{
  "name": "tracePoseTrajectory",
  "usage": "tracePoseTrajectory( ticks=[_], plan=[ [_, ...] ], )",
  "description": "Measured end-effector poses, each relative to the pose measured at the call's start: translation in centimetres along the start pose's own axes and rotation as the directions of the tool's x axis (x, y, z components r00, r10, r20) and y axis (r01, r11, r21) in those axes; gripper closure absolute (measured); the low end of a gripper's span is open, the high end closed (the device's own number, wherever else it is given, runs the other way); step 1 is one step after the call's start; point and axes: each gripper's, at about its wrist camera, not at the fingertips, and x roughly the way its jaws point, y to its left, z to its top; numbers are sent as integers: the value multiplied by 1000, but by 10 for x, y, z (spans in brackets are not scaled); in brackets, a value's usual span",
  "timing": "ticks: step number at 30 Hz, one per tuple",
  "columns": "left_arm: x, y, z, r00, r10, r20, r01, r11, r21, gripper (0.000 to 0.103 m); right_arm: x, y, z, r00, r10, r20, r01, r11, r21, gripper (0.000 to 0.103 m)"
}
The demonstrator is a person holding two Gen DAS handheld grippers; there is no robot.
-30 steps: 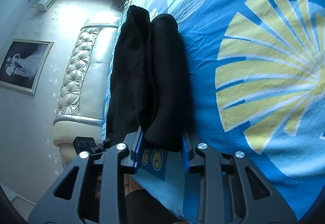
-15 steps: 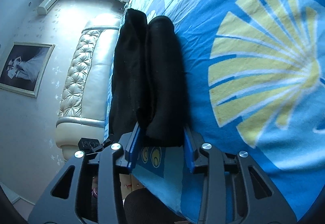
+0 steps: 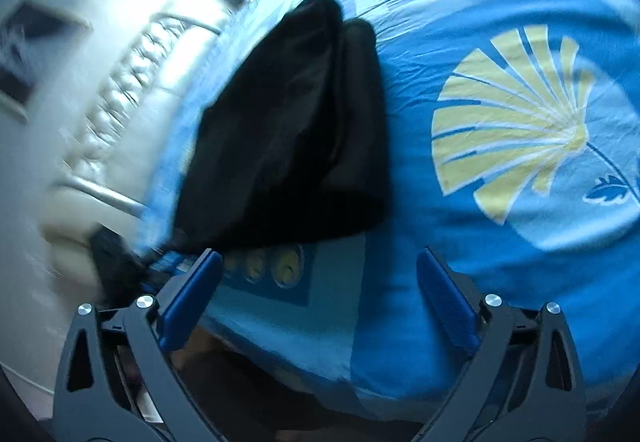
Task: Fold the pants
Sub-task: 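Open both tools and release the folded trousers onto the bed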
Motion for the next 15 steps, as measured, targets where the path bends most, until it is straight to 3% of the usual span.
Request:
tracePoseTrajectory(
  ticks=[7, 12, 15],
  plan=[
    [-11, -15, -13, 988, 151, 16, -151, 988, 16, 16, 3, 29, -23, 991, -126, 35, 128, 990, -51, 2],
    [-24, -38, -26, 959, 275, 71, -283, 951, 125, 16, 10, 55, -38, 977, -207, 50, 212, 963, -167, 2],
    [-32, -52, -34, 949, 295, 108, -310, 934, 176, 16, 14, 72, -48, 965, -254, 63, 262, 935, -238, 2]
  ],
)
